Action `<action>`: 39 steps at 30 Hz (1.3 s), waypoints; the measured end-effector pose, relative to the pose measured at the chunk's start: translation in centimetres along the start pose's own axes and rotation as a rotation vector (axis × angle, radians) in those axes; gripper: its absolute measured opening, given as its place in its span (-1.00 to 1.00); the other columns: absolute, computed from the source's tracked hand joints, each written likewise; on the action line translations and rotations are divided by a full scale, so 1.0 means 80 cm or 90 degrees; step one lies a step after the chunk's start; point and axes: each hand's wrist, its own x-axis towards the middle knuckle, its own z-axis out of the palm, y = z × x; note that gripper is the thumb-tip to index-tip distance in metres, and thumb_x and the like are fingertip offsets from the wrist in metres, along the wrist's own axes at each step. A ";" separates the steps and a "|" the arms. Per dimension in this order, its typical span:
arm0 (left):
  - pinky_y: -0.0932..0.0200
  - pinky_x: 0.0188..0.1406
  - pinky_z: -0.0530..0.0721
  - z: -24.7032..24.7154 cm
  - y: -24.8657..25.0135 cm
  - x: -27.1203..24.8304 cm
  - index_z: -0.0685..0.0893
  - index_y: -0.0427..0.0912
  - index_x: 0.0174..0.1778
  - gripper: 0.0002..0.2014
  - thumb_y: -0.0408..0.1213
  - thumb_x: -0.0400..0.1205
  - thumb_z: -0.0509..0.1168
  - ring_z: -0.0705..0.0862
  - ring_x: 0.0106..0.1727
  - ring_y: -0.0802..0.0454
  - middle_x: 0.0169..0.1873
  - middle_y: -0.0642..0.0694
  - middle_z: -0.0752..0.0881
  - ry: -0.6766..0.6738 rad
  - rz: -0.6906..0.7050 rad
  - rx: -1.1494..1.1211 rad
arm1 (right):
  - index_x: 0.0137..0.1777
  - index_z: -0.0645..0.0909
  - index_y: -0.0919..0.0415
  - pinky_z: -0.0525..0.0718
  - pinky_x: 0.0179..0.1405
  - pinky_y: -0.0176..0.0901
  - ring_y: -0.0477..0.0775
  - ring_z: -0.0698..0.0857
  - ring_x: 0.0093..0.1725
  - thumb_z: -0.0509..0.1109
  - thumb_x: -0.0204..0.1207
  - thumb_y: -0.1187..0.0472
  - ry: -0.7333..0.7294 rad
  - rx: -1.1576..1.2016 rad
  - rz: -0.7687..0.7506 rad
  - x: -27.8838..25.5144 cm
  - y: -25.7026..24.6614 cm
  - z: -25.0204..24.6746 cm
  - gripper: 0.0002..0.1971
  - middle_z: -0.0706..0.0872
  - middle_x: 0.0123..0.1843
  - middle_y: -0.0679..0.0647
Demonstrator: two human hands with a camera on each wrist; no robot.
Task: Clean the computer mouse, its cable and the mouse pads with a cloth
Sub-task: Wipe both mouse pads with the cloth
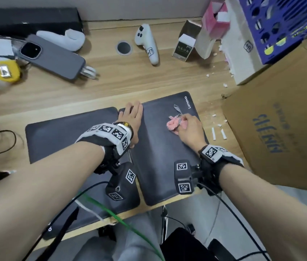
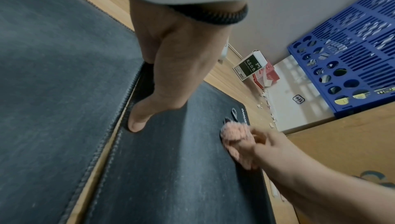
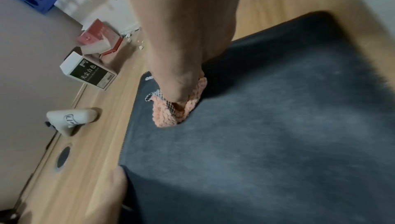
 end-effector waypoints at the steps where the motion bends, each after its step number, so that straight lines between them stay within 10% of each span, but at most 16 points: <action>1: -0.17 0.65 -0.06 0.000 -0.001 0.001 -0.43 -0.27 0.63 0.30 -0.28 0.37 0.58 -0.37 0.66 -0.21 0.63 -0.14 -0.44 0.001 0.000 -0.001 | 0.25 0.59 0.27 0.49 0.22 -0.08 0.28 0.60 0.24 0.44 0.46 0.32 0.004 0.005 -0.001 0.016 -0.008 -0.001 -0.65 0.61 0.24 0.29; 9: -0.19 0.64 -0.03 0.000 -0.004 0.001 -0.40 -0.27 0.64 0.32 -0.23 0.35 0.60 -0.34 0.66 -0.21 0.64 -0.14 -0.41 0.013 0.006 0.016 | 0.08 0.65 0.28 0.55 0.06 -0.10 0.27 0.64 0.17 0.46 0.45 0.22 0.002 0.012 -0.013 0.103 -0.053 -0.015 -0.76 0.71 0.15 0.25; 23: -0.20 0.60 0.08 0.021 -0.010 -0.012 -0.33 -0.26 0.65 0.29 -0.23 0.31 0.58 -0.27 0.66 -0.20 0.65 -0.15 -0.33 0.052 0.036 0.048 | 0.14 0.61 0.26 0.52 0.20 -0.07 0.26 0.64 0.20 0.46 0.41 0.25 -0.023 -0.006 0.041 -0.073 0.033 0.013 -0.70 0.69 0.14 0.23; 39: -0.19 0.62 -0.09 0.015 -0.010 -0.006 -0.46 -0.24 0.61 0.31 -0.30 0.36 0.57 -0.41 0.64 -0.22 0.61 -0.14 -0.48 -0.014 0.028 0.032 | 0.19 0.59 0.40 0.56 0.12 -0.04 0.36 0.62 0.24 0.42 0.50 0.18 0.022 -0.037 0.018 0.069 -0.041 -0.028 -0.66 0.66 0.25 0.37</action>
